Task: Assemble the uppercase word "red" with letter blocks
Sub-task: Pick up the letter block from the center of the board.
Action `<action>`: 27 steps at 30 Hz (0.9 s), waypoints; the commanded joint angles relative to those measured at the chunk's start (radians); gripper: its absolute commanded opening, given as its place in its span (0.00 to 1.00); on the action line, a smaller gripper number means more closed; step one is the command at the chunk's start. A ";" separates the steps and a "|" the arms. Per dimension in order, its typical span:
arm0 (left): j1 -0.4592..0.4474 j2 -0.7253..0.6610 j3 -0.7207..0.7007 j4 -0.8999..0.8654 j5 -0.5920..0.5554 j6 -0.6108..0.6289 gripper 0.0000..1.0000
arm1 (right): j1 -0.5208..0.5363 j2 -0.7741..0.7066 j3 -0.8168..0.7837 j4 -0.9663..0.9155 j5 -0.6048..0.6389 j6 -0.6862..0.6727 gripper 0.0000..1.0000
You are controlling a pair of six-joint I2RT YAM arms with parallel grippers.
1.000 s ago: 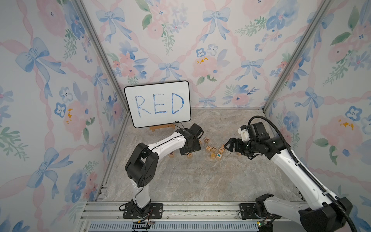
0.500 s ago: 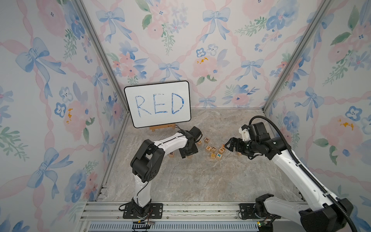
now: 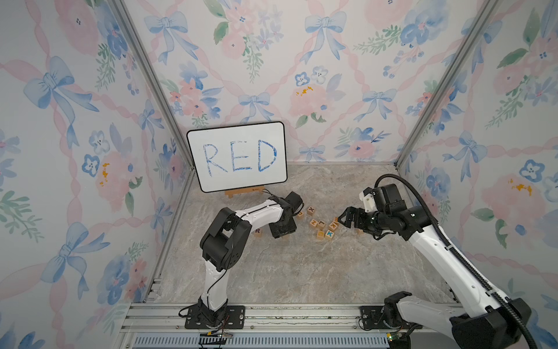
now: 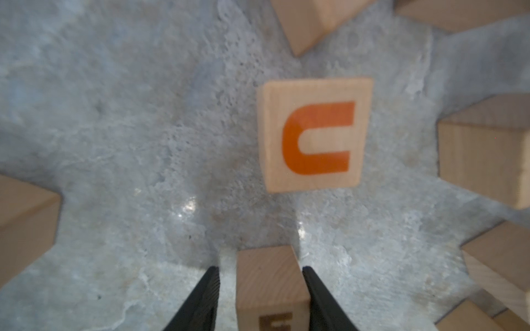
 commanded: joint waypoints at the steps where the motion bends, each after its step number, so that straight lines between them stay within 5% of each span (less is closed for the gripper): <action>1: -0.002 0.022 0.022 -0.016 -0.030 0.044 0.41 | -0.012 -0.008 -0.018 0.004 0.019 -0.005 0.97; 13: -0.002 -0.009 0.022 -0.019 -0.057 0.274 0.24 | -0.015 -0.015 -0.021 0.005 0.009 -0.005 0.97; 27: 0.076 -0.088 -0.053 -0.048 -0.061 0.462 0.23 | -0.007 0.011 -0.016 0.018 -0.010 0.004 0.97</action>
